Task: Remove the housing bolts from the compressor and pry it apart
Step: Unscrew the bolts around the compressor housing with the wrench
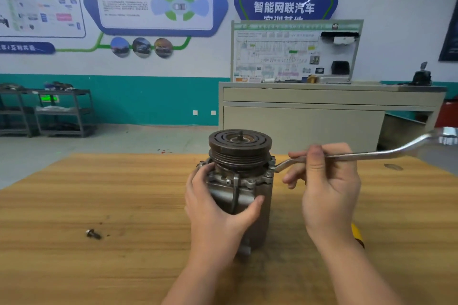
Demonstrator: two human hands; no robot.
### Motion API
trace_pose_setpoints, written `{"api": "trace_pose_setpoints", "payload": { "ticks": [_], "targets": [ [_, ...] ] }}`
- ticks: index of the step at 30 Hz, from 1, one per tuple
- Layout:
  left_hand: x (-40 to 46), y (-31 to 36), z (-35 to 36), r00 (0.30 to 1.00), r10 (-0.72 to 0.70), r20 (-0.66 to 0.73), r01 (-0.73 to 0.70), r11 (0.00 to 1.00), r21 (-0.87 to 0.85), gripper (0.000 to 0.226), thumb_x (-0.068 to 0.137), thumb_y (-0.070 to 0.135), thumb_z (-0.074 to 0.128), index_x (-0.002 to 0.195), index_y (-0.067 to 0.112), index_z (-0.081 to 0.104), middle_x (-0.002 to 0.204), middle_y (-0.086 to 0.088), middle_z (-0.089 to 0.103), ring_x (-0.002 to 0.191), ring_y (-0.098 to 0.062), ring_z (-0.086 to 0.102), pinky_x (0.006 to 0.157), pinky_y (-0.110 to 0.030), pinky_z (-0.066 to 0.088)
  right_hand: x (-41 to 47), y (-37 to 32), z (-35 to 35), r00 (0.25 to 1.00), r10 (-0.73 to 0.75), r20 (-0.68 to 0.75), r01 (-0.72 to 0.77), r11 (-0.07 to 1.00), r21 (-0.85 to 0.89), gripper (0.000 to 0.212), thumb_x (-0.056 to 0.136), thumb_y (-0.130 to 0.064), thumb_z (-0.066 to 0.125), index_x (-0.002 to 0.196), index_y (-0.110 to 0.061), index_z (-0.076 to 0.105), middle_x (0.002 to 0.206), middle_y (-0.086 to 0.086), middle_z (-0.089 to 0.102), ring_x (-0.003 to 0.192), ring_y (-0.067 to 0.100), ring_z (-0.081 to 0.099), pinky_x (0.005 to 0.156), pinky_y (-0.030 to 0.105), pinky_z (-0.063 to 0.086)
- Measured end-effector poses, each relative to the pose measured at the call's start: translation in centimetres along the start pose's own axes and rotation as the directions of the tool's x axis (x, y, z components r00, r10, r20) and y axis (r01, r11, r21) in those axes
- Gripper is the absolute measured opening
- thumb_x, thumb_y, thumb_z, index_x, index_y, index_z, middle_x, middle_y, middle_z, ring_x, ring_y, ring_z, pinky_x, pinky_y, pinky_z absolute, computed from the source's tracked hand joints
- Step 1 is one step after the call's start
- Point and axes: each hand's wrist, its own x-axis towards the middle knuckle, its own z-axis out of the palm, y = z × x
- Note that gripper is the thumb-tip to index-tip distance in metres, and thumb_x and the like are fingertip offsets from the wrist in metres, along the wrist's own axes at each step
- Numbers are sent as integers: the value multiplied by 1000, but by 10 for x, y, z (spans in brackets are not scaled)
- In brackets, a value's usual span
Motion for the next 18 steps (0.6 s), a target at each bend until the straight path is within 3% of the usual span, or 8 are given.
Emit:
{"api": "trace_pose_setpoints", "payload": {
  "ticks": [3,7,9,11,13,15,16,18],
  "targets": [
    [-1,0,-1,1000,-2,2,2,1000,6,86,50,64,68,124,42,30,130,8,39,128,-12,38,111,-47,33,-6,1,2,981,-127,144,143,984,-103,15,96,-42,53,86,-31,58,61,-5,60,53,5,60,53,20,47],
    [1,-3,-1,997,-37,62,38,999,-23,93,53,54,77,131,30,32,134,1,43,127,-18,44,108,-46,37,-16,5,4,879,-327,348,435,850,-299,6,82,2,69,86,-2,67,78,9,62,67,18,61,58,29,50],
    [4,-4,1,998,-43,36,44,999,-13,87,53,43,79,126,33,34,132,-4,45,125,-23,46,106,-48,39,-19,7,8,819,-370,439,525,792,-311,7,84,-2,62,85,1,68,80,12,61,69,21,60,57,34,51],
    [4,-4,1,1000,-24,15,25,1000,-13,89,51,50,76,127,33,33,132,-5,44,125,-24,46,107,-49,38,-20,11,8,818,-406,408,543,780,-312,20,91,-13,58,81,2,65,77,12,59,67,19,58,56,32,50],
    [1,-5,2,1000,-5,18,5,1000,8,91,52,60,70,130,33,30,132,2,39,127,-18,41,110,-48,34,-17,15,5,919,-321,227,375,890,-259,37,100,-29,46,79,-3,62,70,8,57,62,14,54,56,24,45],
    [0,-7,2,1000,-6,3,6,999,35,90,52,64,67,129,36,29,129,8,36,127,-13,38,112,-45,32,-9,16,3,999,-28,28,29,999,-38,32,102,-34,38,84,-15,56,65,3,59,53,12,54,52,22,42],
    [0,-7,3,1000,-8,-1,8,999,35,90,52,64,67,129,37,28,128,9,36,126,-12,37,112,-43,33,-3,20,3,987,155,-37,-151,984,94,26,101,-31,35,86,-17,52,64,1,62,47,13,53,48,22,41],
    [0,-7,4,1000,-6,-4,7,999,32,89,53,63,68,128,39,28,128,10,36,125,-11,38,112,-42,33,12,28,2,847,528,-65,-474,806,355,17,104,-19,33,94,-15,46,59,0,64,39,12,50,41,19,37]
  ]
}}
